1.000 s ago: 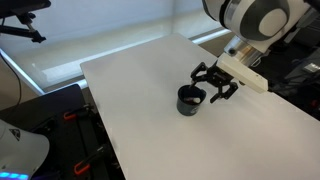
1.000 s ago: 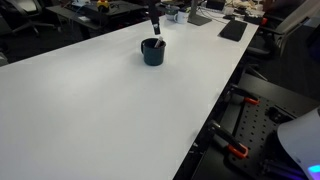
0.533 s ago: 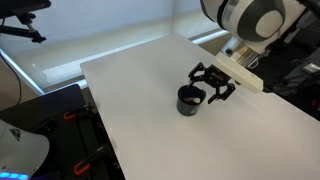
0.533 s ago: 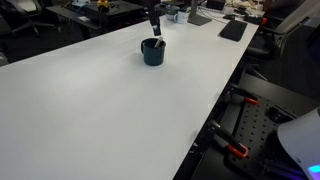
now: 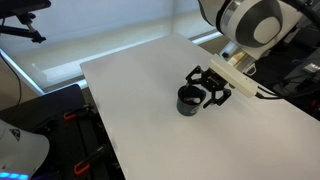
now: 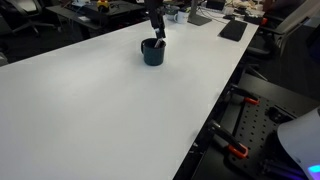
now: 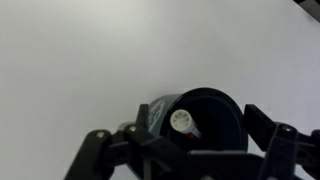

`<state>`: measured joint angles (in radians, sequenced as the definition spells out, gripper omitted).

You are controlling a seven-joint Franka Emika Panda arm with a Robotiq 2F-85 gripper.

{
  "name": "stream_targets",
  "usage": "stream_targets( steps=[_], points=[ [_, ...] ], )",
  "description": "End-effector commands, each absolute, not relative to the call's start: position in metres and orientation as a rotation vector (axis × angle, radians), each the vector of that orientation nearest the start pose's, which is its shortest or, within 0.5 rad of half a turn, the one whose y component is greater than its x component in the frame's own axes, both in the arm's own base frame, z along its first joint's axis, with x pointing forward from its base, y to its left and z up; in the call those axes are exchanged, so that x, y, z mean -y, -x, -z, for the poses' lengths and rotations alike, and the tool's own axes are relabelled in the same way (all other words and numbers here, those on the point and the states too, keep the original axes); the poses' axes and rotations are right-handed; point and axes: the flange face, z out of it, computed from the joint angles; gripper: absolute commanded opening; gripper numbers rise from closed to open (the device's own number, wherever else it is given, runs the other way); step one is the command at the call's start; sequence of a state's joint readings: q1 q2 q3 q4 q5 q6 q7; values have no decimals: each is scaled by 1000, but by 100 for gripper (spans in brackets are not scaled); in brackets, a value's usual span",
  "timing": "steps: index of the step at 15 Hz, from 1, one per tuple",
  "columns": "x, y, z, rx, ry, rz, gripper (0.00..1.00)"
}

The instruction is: Remove the marker from the mug.

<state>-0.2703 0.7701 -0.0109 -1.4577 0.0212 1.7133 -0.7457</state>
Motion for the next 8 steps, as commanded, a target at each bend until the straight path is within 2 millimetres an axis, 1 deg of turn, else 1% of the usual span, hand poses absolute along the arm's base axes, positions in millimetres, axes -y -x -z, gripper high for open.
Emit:
stream_targets(
  steps=[1, 5, 6, 8],
  points=[
    [181, -621, -206, 559, 2738, -666, 66],
    [182, -619, -204, 547, 2736, -672, 34],
    [183, -619, -203, 550, 2736, -670, 29],
    [184, -618, -203, 556, 2739, -662, 12]
  ],
)
